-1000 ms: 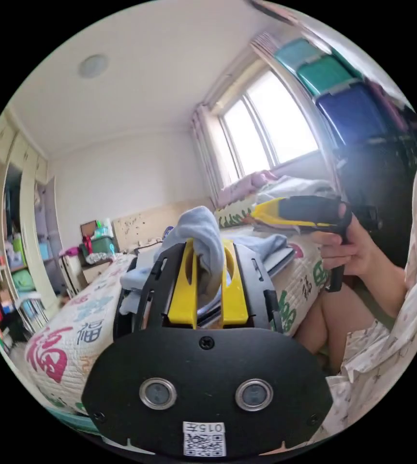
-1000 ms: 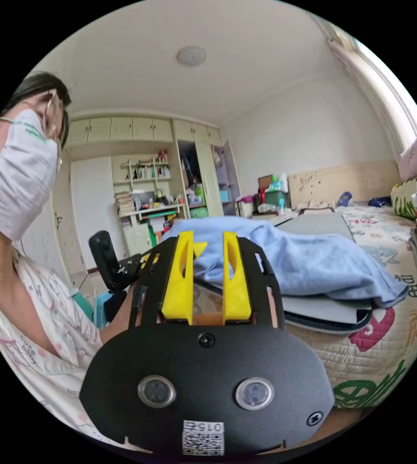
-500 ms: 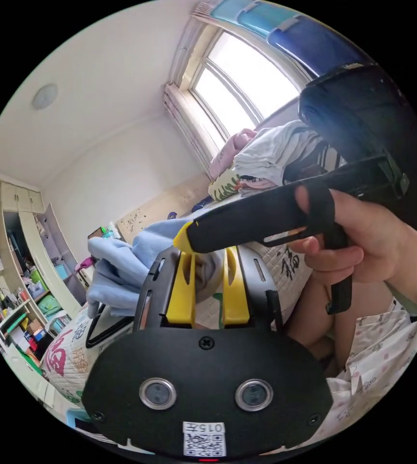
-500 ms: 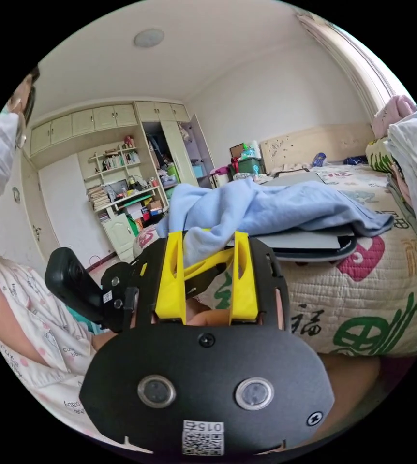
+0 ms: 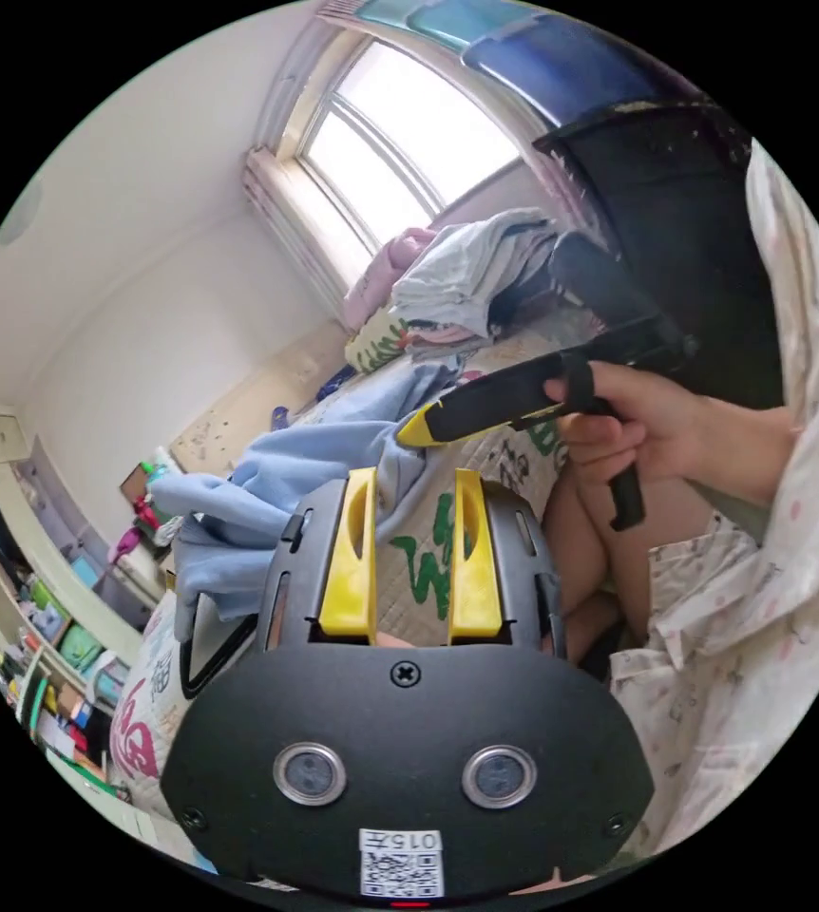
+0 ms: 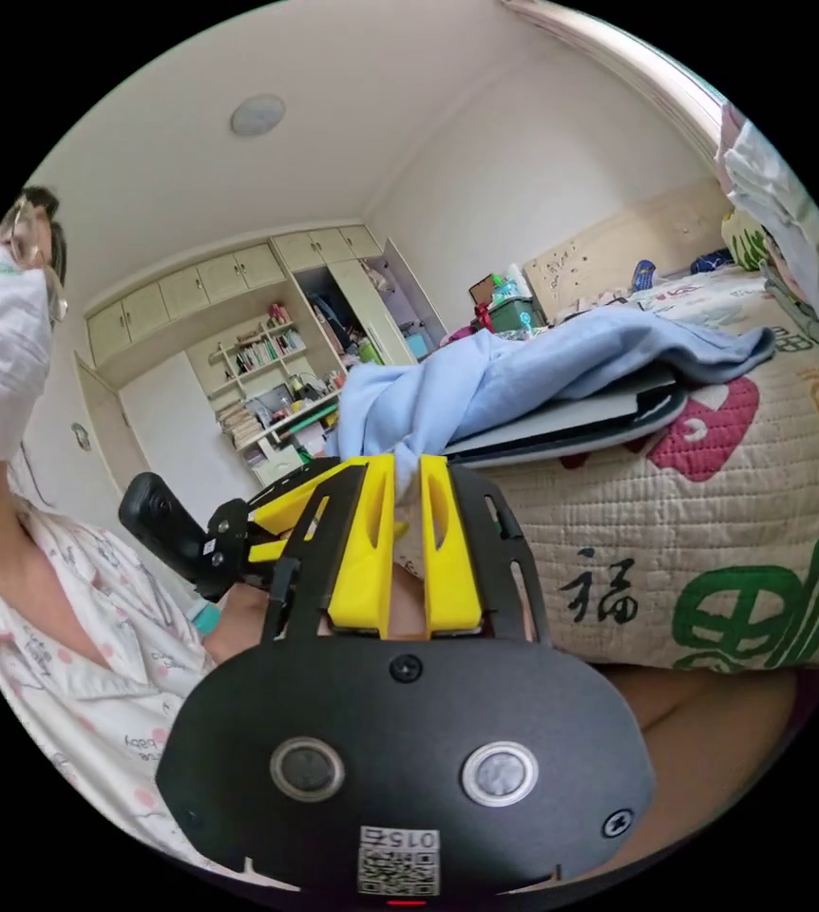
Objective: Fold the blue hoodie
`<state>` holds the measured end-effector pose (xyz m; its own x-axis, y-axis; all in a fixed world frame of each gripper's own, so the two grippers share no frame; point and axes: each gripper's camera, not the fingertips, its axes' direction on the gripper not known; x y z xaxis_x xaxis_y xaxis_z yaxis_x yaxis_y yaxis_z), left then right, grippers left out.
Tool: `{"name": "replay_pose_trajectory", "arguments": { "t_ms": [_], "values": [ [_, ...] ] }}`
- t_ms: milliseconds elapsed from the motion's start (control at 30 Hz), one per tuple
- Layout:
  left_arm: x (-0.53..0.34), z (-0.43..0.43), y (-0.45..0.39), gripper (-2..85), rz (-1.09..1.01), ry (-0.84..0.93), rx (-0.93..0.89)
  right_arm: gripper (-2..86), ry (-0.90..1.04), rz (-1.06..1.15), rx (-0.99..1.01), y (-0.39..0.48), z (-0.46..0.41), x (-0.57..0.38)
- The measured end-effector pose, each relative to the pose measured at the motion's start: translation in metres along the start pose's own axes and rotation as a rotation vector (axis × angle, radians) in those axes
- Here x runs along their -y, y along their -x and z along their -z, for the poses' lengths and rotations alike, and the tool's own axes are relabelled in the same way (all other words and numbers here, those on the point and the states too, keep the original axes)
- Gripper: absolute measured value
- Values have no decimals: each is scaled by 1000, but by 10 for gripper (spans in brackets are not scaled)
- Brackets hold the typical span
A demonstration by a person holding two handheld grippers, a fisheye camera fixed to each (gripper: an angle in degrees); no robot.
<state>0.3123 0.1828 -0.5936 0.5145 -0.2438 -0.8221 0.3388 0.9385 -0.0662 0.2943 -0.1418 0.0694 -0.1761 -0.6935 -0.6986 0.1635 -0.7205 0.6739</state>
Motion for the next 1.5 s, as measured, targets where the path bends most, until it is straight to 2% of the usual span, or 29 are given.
{"name": "replay_pose_trajectory", "arguments": {
  "t_ms": [100,167,233,300,367,433,500,667,767,867,933,1000,1067,1133,1300,1500],
  "values": [
    [9,44,44,100,90,-166,-86,47,-150,39,-32,4,58,18],
    [14,69,70,91,129,-250,-73,43,-269,112,-102,17,101,24],
    [20,84,90,83,129,-307,-2,39,-384,171,-165,31,143,23],
    [28,77,112,72,119,-312,160,37,-492,204,-273,46,183,15],
    [36,51,130,69,107,-232,201,36,-528,193,-352,53,201,8],
    [44,14,144,75,59,-123,153,36,-550,169,-411,57,214,1],
    [53,-39,147,94,-92,42,26,36,-577,119,-453,58,226,-8],
    [63,-112,129,129,-388,281,-81,35,-580,34,-490,56,235,-20],
    [75,-141,115,136,-485,334,-6,34,-588,26,-454,58,234,-25],
    [86,-156,103,129,-558,303,16,33,-596,12,-448,63,227,-27],
    [93,-166,100,111,-566,312,15,33,-599,5,-447,68,223,-28],
    [98,-175,92,39,-594,338,11,34,-593,-2,-458,77,218,-30],
    [107,-173,92,25,-525,348,21,34,-582,-18,-460,86,214,-28],
    [115,-157,98,17,-428,269,77,33,-563,-10,-466,102,211,-20],
    [133,-60,116,7,-200,-22,266,26,-560,193,-575,190,198,14],
    [147,63,151,5,59,-263,458,19,-639,421,-650,283,185,53]
  ]
}}
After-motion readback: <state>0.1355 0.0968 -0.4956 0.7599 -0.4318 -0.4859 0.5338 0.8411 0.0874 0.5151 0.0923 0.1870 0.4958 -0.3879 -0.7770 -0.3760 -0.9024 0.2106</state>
